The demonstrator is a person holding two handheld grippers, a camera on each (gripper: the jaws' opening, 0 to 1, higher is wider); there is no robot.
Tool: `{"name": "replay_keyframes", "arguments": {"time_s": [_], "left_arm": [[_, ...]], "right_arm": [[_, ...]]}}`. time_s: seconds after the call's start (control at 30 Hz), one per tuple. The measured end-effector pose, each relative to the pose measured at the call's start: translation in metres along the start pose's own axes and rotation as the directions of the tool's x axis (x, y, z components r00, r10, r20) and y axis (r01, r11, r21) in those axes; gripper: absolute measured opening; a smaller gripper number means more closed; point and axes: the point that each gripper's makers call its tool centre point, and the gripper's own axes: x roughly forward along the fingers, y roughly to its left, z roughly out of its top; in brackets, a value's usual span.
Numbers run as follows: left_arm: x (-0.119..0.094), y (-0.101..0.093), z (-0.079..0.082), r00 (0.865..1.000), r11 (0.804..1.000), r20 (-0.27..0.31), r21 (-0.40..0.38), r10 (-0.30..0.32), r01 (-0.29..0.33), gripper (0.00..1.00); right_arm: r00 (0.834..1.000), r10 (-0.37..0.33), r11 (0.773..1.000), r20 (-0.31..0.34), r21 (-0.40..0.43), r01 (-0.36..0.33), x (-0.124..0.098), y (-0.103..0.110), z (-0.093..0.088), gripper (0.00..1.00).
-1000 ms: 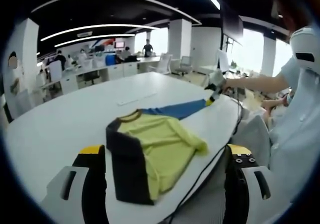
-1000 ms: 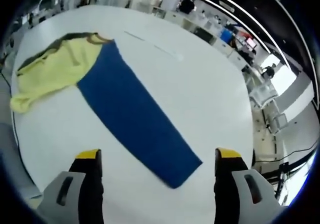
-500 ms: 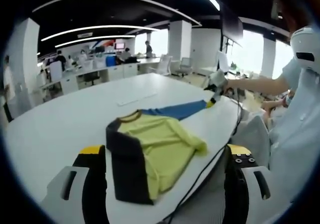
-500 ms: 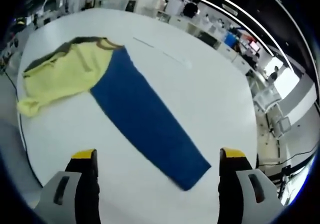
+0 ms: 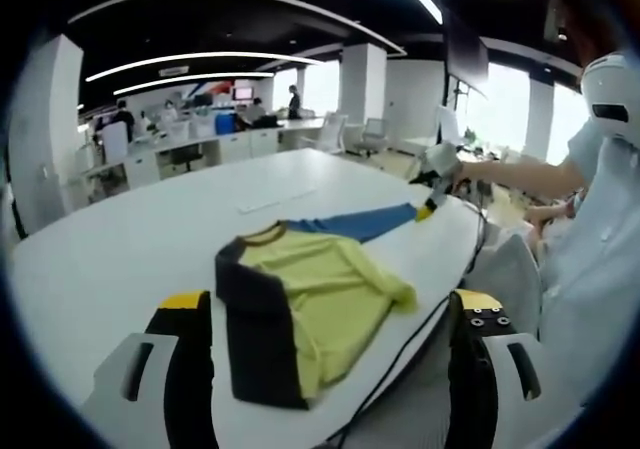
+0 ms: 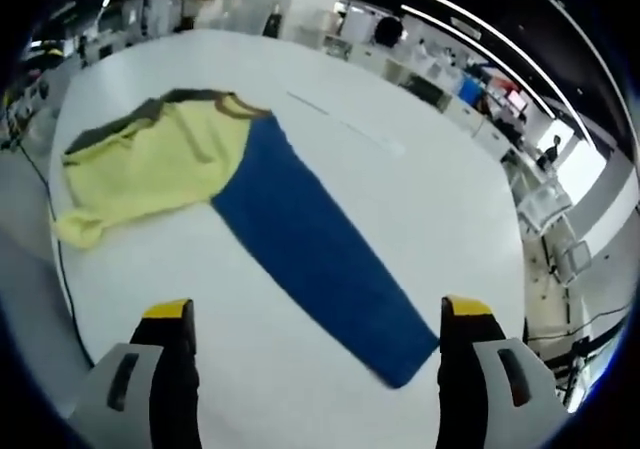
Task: Fold the garment on the visible template until the final outline fits inside the template.
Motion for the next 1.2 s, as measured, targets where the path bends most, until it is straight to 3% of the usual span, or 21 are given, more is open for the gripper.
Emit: {"name": "replay_keyframes", "arguments": {"time_s": [0.33, 0.53, 0.77, 1.2], "left_arm": [[0.001, 0.001, -0.002, 1.000, 1.000, -0.002, -0.004, -0.002, 0.002, 0.95], [0.001, -0.001, 0.000, 1.000, 1.000, 0.007, -0.008, -0.013, 0.013, 0.95], [0.001, 0.000, -0.004, 1.000, 1.000, 0.000, -0.013, -0.014, 0.014, 0.95], [0.000, 0.001, -0.008, 1.000, 1.000, -0.003, -0.021, -0.016, 0.016, 0.95]], "right_arm": [[0.998, 0.017, 0.999, 0.059, -0.053, -0.014, -0.014, 0.026, 0.023, 1.00], [0.998, 0.010, 0.994, 0.062, -0.111, -0.003, -0.021, 0.036, 0.032, 1.00], [0.995, 0.065, 0.990, 0.077, -0.126, -0.055, -0.027, 0.058, 0.041, 1.00], [0.986, 0.095, 0.984, 0.134, -0.164, -0.072, -0.043, 0.083, 0.065, 1.00]]}}
